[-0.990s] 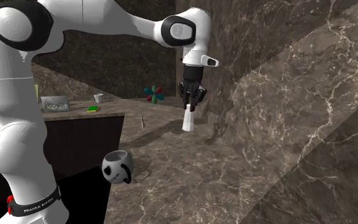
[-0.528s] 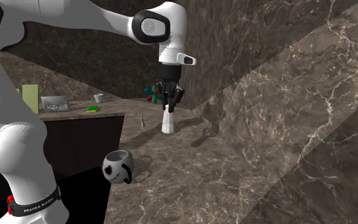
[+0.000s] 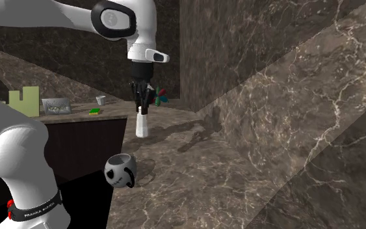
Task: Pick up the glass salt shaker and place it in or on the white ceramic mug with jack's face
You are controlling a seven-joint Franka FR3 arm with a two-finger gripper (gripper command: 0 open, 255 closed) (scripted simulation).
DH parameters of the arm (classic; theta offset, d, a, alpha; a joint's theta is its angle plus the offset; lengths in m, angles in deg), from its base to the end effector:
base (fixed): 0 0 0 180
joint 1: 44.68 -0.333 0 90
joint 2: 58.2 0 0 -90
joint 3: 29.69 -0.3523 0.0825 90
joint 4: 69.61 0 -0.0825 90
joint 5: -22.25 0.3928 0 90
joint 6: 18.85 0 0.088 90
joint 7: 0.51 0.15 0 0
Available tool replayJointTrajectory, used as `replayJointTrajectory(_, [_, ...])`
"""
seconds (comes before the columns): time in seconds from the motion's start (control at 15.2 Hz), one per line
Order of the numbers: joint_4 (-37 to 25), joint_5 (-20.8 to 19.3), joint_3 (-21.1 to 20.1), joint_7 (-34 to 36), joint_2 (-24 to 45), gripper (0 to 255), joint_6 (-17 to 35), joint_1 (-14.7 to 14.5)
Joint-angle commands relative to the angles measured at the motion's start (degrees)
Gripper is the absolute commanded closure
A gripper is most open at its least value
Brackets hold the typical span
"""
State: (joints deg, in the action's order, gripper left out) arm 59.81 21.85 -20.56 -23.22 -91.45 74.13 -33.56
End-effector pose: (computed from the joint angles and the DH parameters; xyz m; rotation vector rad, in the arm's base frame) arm 0.3305 -0.1339 0.5550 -3.0426 -0.1095 0.0443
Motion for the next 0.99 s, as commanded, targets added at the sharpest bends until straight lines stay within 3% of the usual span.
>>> replayJointTrajectory(0.0, [2.85,-0.43,-0.24,0.15,-4.39,255,-1.55,0.44])
replayJointTrajectory(0.26, [8.03,-0.87,-1.11,0.79,-14.17,255,-6.14,1.35])
replayJointTrajectory(0.92, [16.57,-1.42,-0.60,0.43,-15.60,255,0.95,1.76])
